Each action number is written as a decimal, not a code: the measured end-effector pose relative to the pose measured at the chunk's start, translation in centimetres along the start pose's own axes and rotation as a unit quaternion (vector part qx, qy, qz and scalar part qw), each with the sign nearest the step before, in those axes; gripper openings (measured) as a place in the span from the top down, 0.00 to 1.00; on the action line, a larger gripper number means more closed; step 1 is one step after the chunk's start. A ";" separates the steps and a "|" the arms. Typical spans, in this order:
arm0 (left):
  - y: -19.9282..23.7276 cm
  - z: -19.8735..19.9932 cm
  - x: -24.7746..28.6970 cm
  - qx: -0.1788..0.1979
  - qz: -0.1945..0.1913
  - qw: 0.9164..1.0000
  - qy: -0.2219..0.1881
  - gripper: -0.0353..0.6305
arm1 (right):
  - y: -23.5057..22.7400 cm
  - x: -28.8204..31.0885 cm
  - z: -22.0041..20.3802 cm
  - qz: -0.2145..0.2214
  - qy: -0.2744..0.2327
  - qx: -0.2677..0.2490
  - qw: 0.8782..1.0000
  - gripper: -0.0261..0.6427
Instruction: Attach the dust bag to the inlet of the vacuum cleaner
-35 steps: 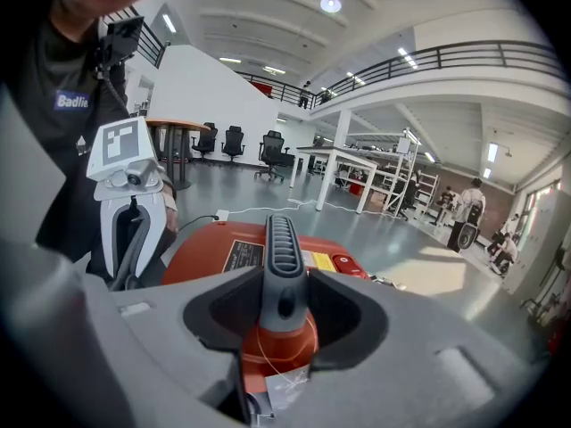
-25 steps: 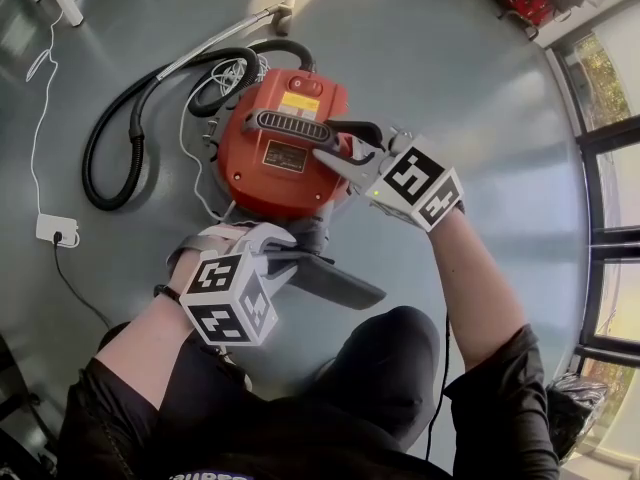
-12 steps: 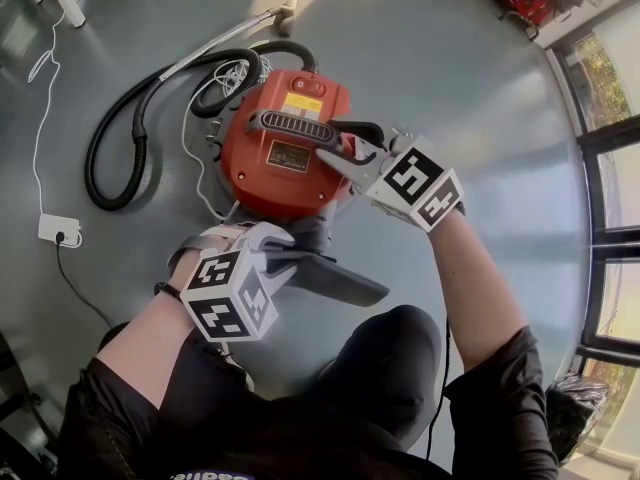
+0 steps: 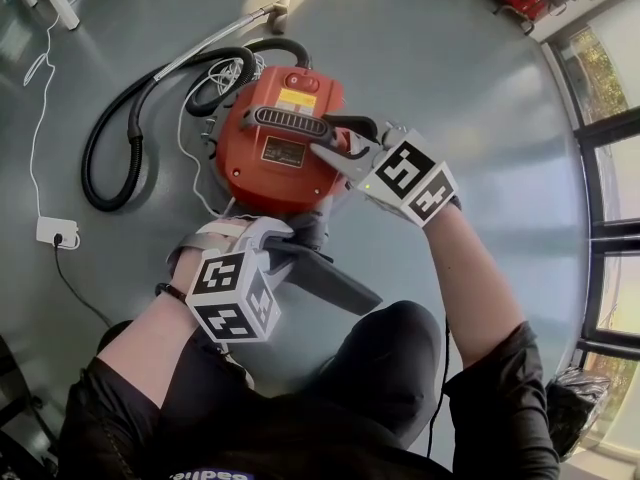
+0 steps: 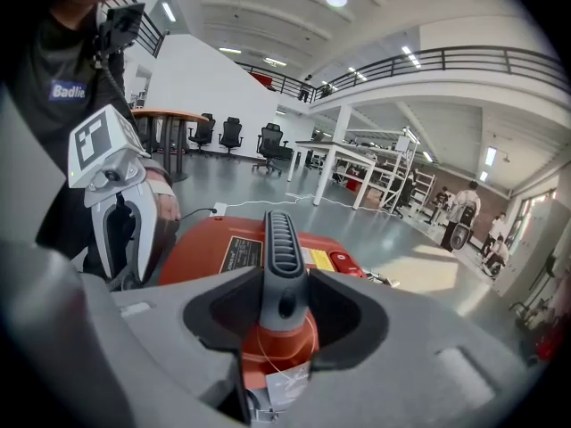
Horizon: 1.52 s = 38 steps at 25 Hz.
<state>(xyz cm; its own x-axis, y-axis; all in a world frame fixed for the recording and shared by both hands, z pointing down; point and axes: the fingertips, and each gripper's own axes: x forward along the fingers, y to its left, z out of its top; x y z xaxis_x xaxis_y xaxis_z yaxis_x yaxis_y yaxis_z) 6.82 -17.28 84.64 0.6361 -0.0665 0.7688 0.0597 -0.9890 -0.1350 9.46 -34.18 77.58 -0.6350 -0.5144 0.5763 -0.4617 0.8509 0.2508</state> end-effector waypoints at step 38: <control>-0.1 5.1 -6.8 -0.008 0.078 0.991 -0.111 0.53 | -0.1 -0.1 0.3 0.008 -0.040 0.009 0.999 0.72</control>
<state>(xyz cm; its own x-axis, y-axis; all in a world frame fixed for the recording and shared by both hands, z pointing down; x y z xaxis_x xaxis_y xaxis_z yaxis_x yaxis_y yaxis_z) 6.40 -16.07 76.29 0.7902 -0.1890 0.5830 -0.0631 -0.9713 -0.2293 9.43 -34.27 77.27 -0.6891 -0.5086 0.5162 -0.4620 0.8571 0.2278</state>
